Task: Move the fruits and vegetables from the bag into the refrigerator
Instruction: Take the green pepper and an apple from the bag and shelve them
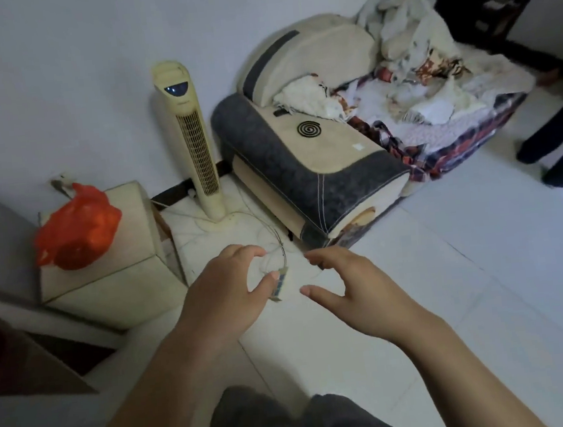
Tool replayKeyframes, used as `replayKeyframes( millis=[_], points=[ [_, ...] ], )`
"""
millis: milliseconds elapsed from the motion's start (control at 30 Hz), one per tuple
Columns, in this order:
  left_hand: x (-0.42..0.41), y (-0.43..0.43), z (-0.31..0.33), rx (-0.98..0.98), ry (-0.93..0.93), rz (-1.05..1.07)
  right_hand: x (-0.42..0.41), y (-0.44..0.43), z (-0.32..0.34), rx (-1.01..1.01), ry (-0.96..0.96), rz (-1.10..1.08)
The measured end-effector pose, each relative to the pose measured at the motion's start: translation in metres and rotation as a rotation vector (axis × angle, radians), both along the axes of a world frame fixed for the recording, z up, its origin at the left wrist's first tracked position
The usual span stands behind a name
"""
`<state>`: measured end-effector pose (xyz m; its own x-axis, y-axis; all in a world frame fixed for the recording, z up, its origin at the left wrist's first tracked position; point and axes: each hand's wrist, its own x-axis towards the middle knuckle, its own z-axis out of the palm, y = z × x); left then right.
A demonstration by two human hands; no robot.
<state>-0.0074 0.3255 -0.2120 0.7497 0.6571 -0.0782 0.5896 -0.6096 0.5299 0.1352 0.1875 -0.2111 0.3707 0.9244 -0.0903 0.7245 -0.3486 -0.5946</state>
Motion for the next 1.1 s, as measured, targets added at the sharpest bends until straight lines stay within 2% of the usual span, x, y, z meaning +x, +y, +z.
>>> replayKeyframes(
  millis=[333, 433, 567, 667, 833, 1100],
  points=[
    [0.038, 0.090, -0.031, -0.116, 0.049, 0.245, 0.057, 0.101, -0.021, -0.050, 0.102, 0.196],
    [0.077, 0.136, -0.040, -0.138, 0.034, 0.198, 0.085, 0.146, -0.028, -0.061, 0.090, 0.200],
    [0.126, 0.218, -0.042, -0.126, 0.051, 0.109, 0.132, 0.210, -0.029, -0.088, 0.043, 0.103],
    [0.137, 0.279, -0.034, -0.123, 0.098, 0.044, 0.150, 0.261, -0.022, -0.103, 0.043, 0.070],
    [0.102, 0.370, -0.029, -0.095, 0.199, 0.118, 0.144, 0.366, -0.015, -0.087, -0.002, 0.206],
    [-0.021, 0.453, -0.056, -0.098, 0.376, 0.507, 0.081, 0.521, -0.024, -0.138, -0.040, 0.621]
  ],
)
